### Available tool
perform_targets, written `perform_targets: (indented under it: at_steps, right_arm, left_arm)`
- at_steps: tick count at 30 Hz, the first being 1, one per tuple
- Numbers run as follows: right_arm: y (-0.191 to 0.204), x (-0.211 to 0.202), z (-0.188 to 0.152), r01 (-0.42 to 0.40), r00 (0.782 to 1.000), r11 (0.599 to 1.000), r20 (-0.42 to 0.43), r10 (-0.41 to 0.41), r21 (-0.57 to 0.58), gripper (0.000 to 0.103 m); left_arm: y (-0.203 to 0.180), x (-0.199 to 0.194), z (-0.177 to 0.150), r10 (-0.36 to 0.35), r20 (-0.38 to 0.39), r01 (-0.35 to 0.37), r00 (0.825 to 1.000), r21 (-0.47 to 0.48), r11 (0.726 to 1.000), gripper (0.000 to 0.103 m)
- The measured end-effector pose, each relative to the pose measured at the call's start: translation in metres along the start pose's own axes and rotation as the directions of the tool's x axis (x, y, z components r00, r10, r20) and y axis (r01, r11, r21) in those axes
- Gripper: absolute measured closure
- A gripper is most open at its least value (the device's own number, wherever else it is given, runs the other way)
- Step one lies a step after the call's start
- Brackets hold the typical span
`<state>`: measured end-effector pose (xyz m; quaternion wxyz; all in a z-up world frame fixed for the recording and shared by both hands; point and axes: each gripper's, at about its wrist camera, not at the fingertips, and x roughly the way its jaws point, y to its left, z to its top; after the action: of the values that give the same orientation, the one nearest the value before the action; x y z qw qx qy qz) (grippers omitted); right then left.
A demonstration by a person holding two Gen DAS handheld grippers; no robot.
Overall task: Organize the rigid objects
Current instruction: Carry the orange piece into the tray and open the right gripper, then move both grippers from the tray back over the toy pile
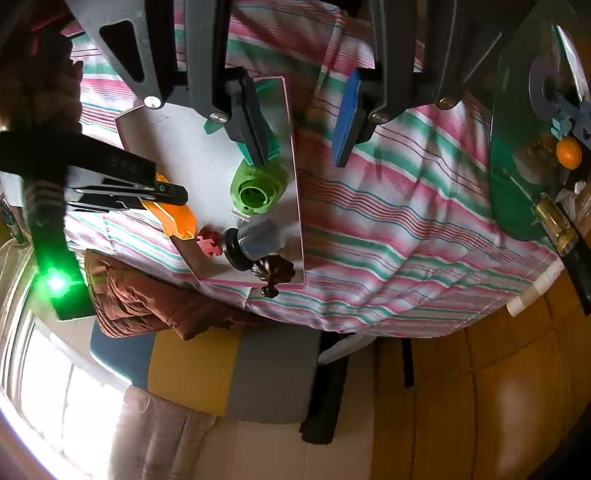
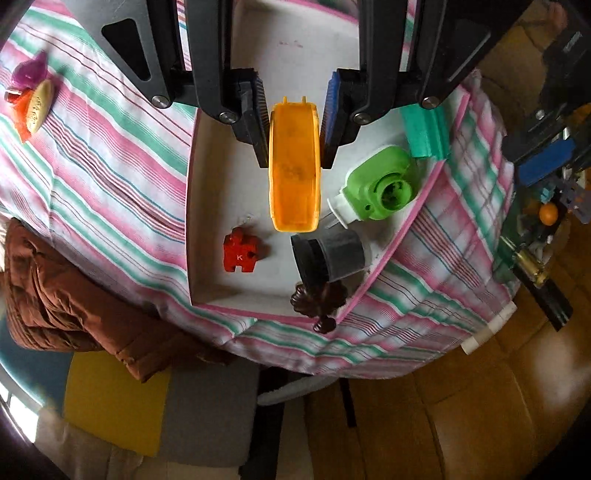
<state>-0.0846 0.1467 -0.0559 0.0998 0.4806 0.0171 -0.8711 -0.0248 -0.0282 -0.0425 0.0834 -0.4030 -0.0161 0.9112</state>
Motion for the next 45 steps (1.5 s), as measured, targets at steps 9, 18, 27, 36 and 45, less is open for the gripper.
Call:
perform_targets:
  at_steps: [9, 18, 27, 36, 45]
  right_arm:
    - [-0.004, 0.035, 0.017, 0.047, 0.997, 0.999, -0.062, -0.046, 0.003, 0.077]
    - [-0.006, 0.061, 0.023, 0.06, 0.993, 0.998, -0.108, -0.057, 0.023, 0.077]
    - [-0.01, 0.058, 0.016, 0.032, 0.996, 0.999, -0.083, -0.028, 0.038, 0.076]
    - [-0.013, 0.028, 0.012, 0.007, 1.0, 0.998, -0.015, -0.006, 0.06, 0.06]
    - [-0.021, -0.01, -0.001, 0.006, 0.998, 0.998, 0.056, -0.01, 0.063, 0.055]
  left_arm:
    - [0.004, 0.003, -0.001, 0.002, -0.009, -0.002, 1.0, -0.013, 1.0, 0.067]
    - [0.009, 0.006, -0.004, 0.012, -0.025, -0.013, 1.0, -0.029, 1.0, 0.067]
    - [0.004, 0.007, -0.005, 0.016, -0.026, -0.016, 1.0, -0.015, 1.0, 0.067]
    - [-0.001, 0.005, -0.005, 0.015, -0.027, -0.015, 1.0, 0.0, 1.0, 0.067]
    - [-0.013, -0.001, -0.004, 0.008, -0.017, -0.007, 1.0, 0.037, 0.999, 0.067]
